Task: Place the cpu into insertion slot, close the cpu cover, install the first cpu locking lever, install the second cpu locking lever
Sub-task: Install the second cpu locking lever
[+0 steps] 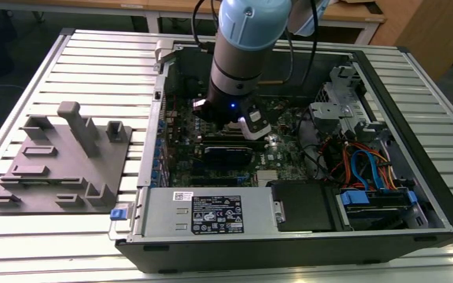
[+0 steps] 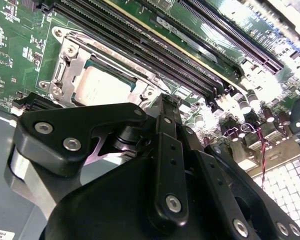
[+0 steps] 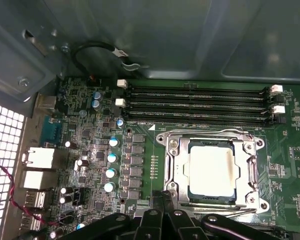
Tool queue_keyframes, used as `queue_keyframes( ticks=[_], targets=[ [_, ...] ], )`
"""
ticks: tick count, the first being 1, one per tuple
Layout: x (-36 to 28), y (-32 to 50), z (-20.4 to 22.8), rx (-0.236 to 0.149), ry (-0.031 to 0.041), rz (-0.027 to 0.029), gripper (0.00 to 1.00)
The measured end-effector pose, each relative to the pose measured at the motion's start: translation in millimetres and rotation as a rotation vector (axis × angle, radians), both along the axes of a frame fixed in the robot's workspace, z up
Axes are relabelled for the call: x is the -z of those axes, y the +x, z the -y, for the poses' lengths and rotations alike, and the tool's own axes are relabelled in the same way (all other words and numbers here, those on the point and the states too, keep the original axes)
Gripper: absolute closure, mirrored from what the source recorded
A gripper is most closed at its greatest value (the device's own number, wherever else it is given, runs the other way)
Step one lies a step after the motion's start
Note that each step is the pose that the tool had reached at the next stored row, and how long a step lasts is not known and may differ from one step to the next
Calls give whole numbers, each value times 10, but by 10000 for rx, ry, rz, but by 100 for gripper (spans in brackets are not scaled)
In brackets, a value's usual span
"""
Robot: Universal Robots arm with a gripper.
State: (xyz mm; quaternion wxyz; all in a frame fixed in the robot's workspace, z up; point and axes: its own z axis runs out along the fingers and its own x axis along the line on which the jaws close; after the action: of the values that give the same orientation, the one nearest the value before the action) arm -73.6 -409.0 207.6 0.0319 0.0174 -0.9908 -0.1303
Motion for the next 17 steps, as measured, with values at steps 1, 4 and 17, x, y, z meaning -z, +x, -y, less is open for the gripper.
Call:
queue_keyframes(
  ticks=[1, 4, 17],
  targets=[
    [0, 0, -2, 0, 2, -1, 89],
    [0, 0, -4, 0, 12, 0, 89],
    [-187, 0, -7, 0, 12, 0, 89]
  ],
)
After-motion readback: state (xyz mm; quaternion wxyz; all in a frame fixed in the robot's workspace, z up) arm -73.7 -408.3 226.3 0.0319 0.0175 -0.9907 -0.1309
